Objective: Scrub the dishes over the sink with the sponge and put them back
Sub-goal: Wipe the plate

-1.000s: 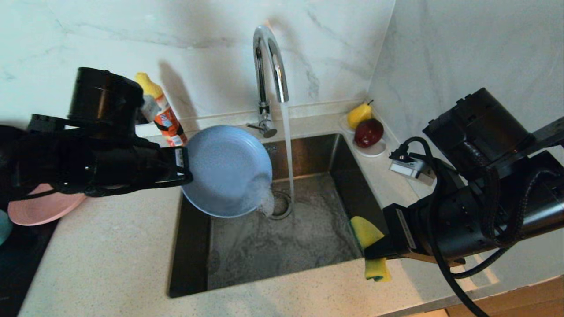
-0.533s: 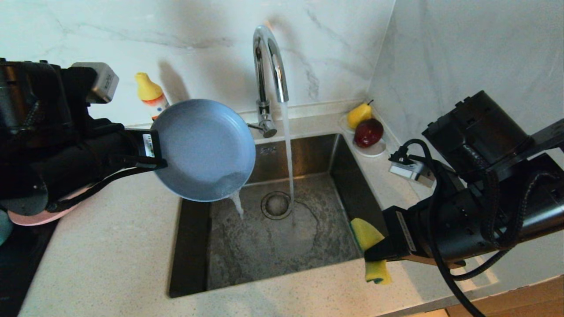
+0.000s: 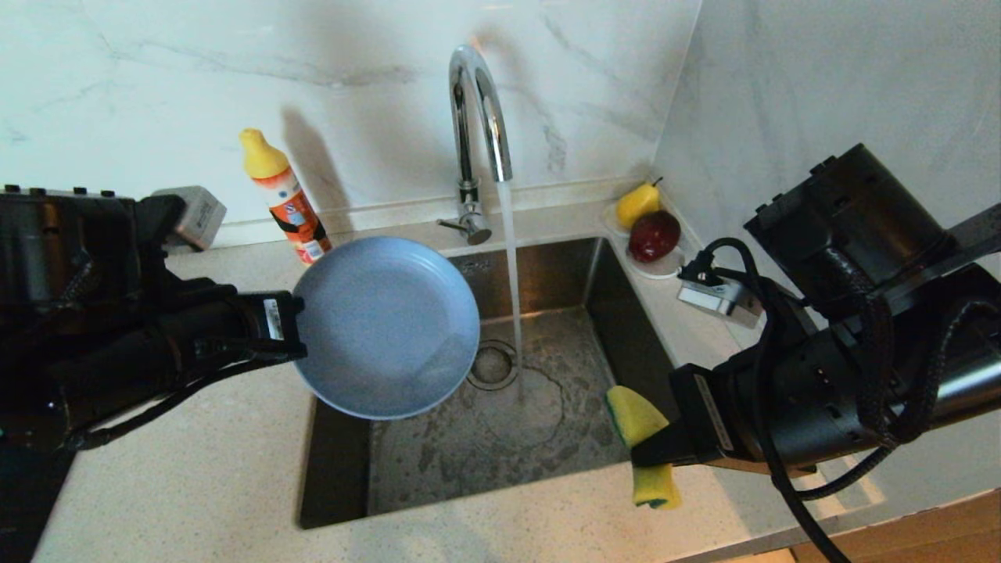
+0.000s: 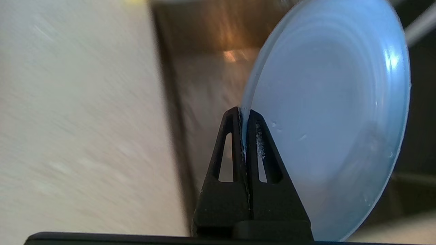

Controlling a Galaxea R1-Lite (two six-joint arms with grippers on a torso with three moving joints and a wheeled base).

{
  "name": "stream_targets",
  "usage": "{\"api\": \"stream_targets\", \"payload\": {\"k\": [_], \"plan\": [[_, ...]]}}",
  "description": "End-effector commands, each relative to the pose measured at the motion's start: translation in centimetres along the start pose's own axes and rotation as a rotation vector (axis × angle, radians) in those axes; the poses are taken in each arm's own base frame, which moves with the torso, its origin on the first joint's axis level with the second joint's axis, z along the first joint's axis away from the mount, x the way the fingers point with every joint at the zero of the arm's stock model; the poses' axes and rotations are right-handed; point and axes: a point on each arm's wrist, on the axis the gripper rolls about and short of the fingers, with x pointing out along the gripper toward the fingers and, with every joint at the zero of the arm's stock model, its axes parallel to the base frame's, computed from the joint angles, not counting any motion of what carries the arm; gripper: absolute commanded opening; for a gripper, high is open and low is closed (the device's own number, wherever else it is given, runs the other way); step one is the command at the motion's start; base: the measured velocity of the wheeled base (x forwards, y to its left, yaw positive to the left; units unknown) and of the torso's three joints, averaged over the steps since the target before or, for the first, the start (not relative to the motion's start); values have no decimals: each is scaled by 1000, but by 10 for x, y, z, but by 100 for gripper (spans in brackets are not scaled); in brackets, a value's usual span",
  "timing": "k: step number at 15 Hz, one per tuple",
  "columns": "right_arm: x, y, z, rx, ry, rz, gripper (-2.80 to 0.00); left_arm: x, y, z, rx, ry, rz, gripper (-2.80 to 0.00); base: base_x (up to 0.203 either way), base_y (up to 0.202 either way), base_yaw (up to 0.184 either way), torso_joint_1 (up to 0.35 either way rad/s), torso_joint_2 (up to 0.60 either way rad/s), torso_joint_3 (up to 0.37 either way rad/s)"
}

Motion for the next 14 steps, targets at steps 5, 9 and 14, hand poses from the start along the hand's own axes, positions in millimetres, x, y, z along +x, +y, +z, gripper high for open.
{"api": "stream_targets", "payload": {"k": [5,9,14], "plan": [[6,36,5,-70,81,168,-280,-9,-18,-23,-93,149,-163,-280,0,0,0,0,0,0],[38,56,4,-101,171,172,-280,-16,-26,-42,-102,244,-269,-280,0,0,0,0,0,0],[77,77,-6,-138,252,167,-280,-19,-34,-47,-81,257,-312,-280,0,0,0,0,0,0]]}}
